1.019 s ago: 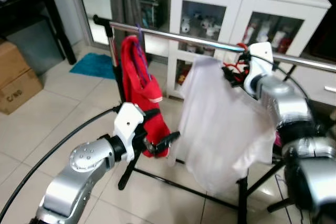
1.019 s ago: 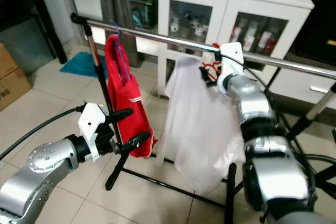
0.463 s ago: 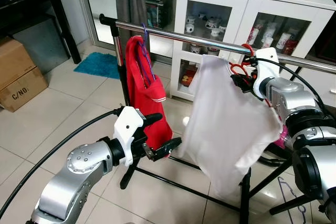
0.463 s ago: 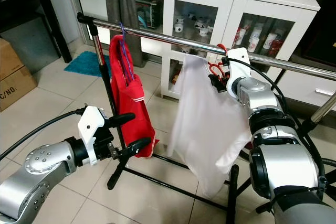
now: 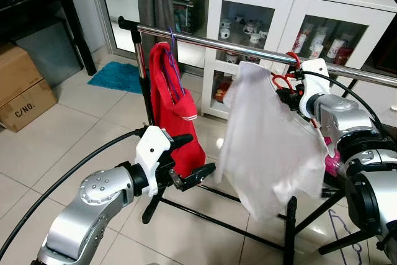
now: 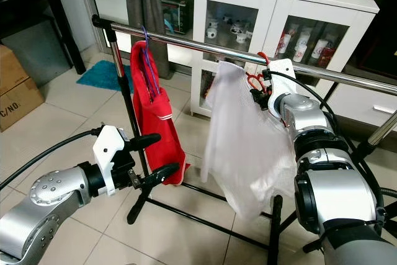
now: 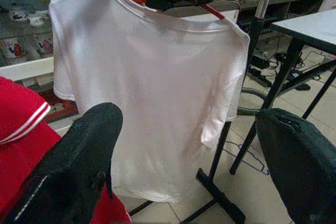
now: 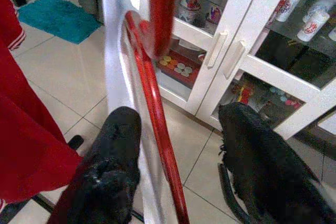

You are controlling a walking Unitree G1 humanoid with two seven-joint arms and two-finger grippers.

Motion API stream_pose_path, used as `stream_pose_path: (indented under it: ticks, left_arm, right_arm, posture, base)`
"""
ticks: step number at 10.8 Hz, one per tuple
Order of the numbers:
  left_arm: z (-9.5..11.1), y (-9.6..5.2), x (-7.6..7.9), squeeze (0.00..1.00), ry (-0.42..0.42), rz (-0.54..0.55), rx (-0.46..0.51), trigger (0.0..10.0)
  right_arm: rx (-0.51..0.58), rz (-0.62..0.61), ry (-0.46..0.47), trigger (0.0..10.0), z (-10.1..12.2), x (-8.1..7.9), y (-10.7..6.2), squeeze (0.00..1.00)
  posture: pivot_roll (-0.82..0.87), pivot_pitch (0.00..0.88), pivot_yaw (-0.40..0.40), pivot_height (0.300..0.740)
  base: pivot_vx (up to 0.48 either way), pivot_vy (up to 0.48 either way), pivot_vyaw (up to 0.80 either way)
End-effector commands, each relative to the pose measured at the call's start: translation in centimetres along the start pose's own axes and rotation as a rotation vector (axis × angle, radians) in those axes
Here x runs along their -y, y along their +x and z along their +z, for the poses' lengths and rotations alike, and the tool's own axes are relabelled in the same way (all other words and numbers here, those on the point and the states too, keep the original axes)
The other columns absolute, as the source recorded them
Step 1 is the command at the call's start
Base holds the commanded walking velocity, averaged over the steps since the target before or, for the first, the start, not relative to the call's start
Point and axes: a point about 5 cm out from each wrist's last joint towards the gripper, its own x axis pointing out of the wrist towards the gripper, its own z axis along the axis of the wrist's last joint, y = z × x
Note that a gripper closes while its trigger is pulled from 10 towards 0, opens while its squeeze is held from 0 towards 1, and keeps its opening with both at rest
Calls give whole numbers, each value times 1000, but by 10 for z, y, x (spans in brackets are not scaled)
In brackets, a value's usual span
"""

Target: Hang hanger

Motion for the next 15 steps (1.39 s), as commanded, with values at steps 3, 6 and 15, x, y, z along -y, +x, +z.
stream_pose_path:
  ticks: [3, 6, 15]
  left_arm:
    - [6, 1, 1, 0, 23, -27, 8, 10000]
    - [7, 2, 1, 0, 31, -32, 13, 10000]
    - [0, 6, -2, 0, 29, 21, 17, 10000]
  right_arm:
    - [17, -16, 24, 0, 7, -1, 2, 0]
    - [27, -25, 36, 0, 9, -2, 2, 0]
    - [134, 76, 81, 0, 5, -4, -4, 0]
  posture:
    - [42, 0, -10, 740]
    - [43, 0, -6, 740]
    - [24, 0, 5, 740]
  base:
    - [0, 0, 0]
    - [0, 0, 0]
    - [0, 0, 0]
